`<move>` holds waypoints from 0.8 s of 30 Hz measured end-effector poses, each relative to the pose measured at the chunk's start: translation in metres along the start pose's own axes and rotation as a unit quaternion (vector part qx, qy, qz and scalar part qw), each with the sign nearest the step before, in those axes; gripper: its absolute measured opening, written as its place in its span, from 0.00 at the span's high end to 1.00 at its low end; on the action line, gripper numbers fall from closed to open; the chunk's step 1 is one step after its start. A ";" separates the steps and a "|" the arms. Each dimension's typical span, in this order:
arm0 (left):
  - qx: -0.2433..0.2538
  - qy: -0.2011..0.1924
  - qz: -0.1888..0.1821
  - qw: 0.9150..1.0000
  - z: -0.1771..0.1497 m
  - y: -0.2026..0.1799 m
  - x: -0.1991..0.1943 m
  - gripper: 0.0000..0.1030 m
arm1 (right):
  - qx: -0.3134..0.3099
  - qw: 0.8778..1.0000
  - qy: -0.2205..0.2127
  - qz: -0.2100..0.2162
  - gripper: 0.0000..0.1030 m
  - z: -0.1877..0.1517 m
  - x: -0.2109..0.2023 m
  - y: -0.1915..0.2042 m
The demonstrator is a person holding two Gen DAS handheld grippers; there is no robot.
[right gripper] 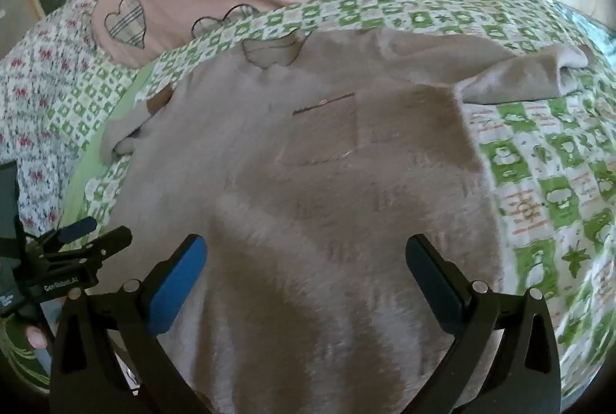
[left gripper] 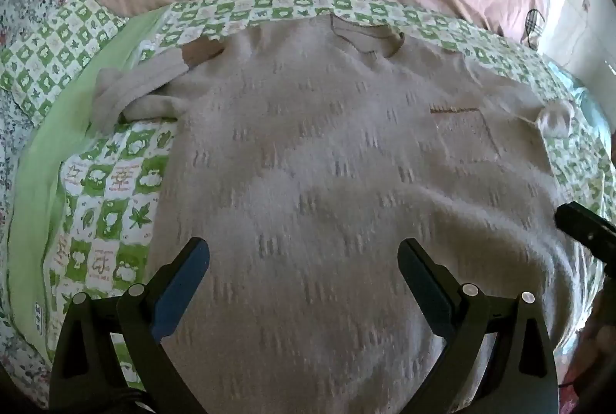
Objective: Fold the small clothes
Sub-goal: 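Hold both grippers open above the spread beige sweater, then grasp the brown cuff of a sweater sleeve with the right gripper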
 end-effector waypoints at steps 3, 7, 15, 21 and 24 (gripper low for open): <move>-0.008 -0.008 0.002 1.000 0.007 0.003 0.001 0.04 | 0.018 1.000 -0.012 -0.009 0.00 0.010 -0.006 -0.020; -0.015 -0.022 0.007 1.000 0.019 0.013 0.005 0.04 | 0.059 0.998 -0.024 -0.019 0.00 0.028 -0.013 -0.058; -0.025 -0.002 0.007 1.000 0.029 0.015 0.019 0.04 | 0.119 0.988 -0.071 -0.067 0.13 0.095 -0.029 -0.153; -0.021 0.005 0.017 1.000 0.032 0.013 0.032 0.04 | 0.179 0.972 -0.100 -0.114 0.37 0.165 -0.023 -0.241; -0.025 0.034 0.013 0.999 0.028 0.010 0.042 0.04 | 0.219 0.963 -0.093 -0.127 0.43 0.191 -0.007 -0.284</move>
Point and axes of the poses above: each gripper's, at about its wrist camera, not at the fingertips, and x roughly the way its jaws point, y to its left, z to its top, the point moved 9 cm from there along x, roughly the way its jaws point, and after that the axes turned 1 degree about -y, right-handed, at the moved point
